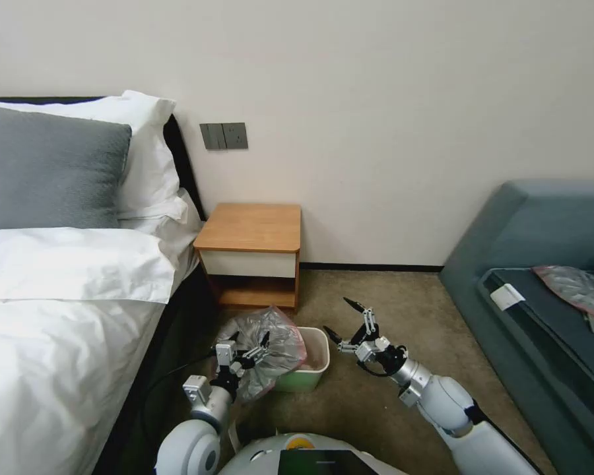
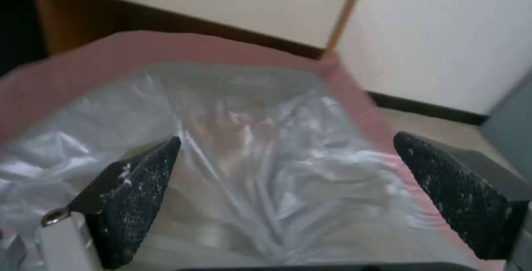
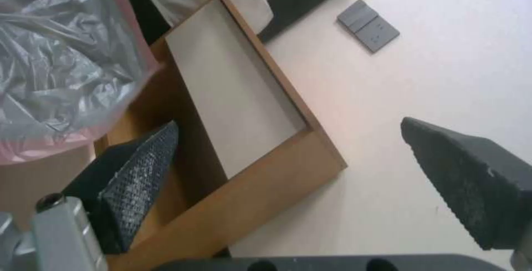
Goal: Pick up the garbage bag from the table and place it over the trash can.
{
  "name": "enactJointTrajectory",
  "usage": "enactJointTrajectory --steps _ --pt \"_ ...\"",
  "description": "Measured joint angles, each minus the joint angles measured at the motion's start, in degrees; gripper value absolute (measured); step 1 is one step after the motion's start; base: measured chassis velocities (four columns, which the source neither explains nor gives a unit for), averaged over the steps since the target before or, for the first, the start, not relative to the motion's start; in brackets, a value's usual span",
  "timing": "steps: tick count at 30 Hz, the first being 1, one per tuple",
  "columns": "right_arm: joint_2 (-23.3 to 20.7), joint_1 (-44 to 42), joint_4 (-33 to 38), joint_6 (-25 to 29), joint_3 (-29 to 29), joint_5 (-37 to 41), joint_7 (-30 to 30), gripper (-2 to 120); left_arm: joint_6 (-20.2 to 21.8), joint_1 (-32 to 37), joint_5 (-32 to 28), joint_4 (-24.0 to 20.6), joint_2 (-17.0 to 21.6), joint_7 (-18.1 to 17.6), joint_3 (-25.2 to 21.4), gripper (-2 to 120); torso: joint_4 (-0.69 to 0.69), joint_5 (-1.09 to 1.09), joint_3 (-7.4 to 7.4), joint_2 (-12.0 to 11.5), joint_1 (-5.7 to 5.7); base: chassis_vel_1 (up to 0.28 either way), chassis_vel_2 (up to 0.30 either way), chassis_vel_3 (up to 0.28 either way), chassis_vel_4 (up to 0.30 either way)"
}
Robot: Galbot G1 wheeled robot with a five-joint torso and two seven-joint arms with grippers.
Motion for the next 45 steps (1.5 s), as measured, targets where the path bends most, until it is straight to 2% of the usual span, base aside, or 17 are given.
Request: enactJointTrajectory --steps 6,9,13,15,18,23,26,32,37,45 --pt "-0.1 0.0 -0.1 0.0 -0.2 0.0 -0.1 100 1.9 -0.4 -0.7 0.2 -0.4 -4.1 -0.1 99 0.00 0.00 0.00 0.0 0.00 0.000 0.000 0.000 0.000" --pt "-0.1 -0.1 -0.3 0.0 -0.3 -0.2 -0.1 100 4.8 -0.9 -2.9 0.1 -0.7 -7.3 -0.5 98 0.00 0.00 0.00 0.0 0.00 0.000 0.000 0.000 0.000" --pt "-0.1 -0.2 -0.3 0.0 -0.3 -0.3 -0.1 100 6.4 -1.6 -4.5 0.5 -0.9 -8.8 -0.7 97 0.00 0.00 0.00 0.0 0.00 0.000 0.000 0.000 0.000" --pt "-0.1 -0.3 -0.3 0.0 -0.3 -0.3 -0.1 100 6.8 -1.8 -5.1 0.7 -1.1 -8.9 -0.7 97 0.00 0.00 0.00 0.0 0.00 0.000 0.000 0.000 0.000" --pt "-0.2 -0.6 -0.3 0.0 -0.3 -0.3 0.0 100 9.6 -2.2 -9.0 0.8 -1.6 -9.4 -0.7 95 -0.01 0.00 0.00 0.0 0.00 0.000 0.000 0.000 0.000" --pt "-0.5 -0.6 -0.3 0.0 -0.2 -0.3 0.1 100 10.8 -2.5 -13.9 0.4 -2.7 -9.6 -0.3 95 0.00 0.00 0.00 0.0 0.00 0.000 0.000 0.000 0.000" --pt "-0.5 -0.5 -0.3 0.0 -0.2 -0.3 0.1 100 10.7 -2.5 -14.8 -0.4 -3.2 -9.6 -0.2 95 -0.01 0.01 0.00 0.0 0.00 0.000 0.000 0.000 0.000" --pt "-0.3 -0.4 -0.4 0.0 -0.3 -0.4 0.1 100 9.7 -2.6 -14.9 -1.8 -3.3 -9.8 -1.3 94 0.00 0.01 0.00 0.0 0.00 0.000 0.000 0.000 0.000" --pt "-0.1 -0.4 -0.5 0.0 -0.4 -0.4 0.1 100 9.5 -2.2 -14.5 -2.9 -3.4 -11.4 -2.8 94 0.00 0.00 0.00 0.0 0.00 0.000 0.000 0.000 0.000" --pt "0.1 -0.5 -0.6 0.0 -0.4 -0.6 0.1 100 14.2 -4.1 -12.3 1.7 -3.4 -11.7 -3.8 93 0.00 0.00 0.00 0.0 0.00 0.000 0.000 0.000 0.000"
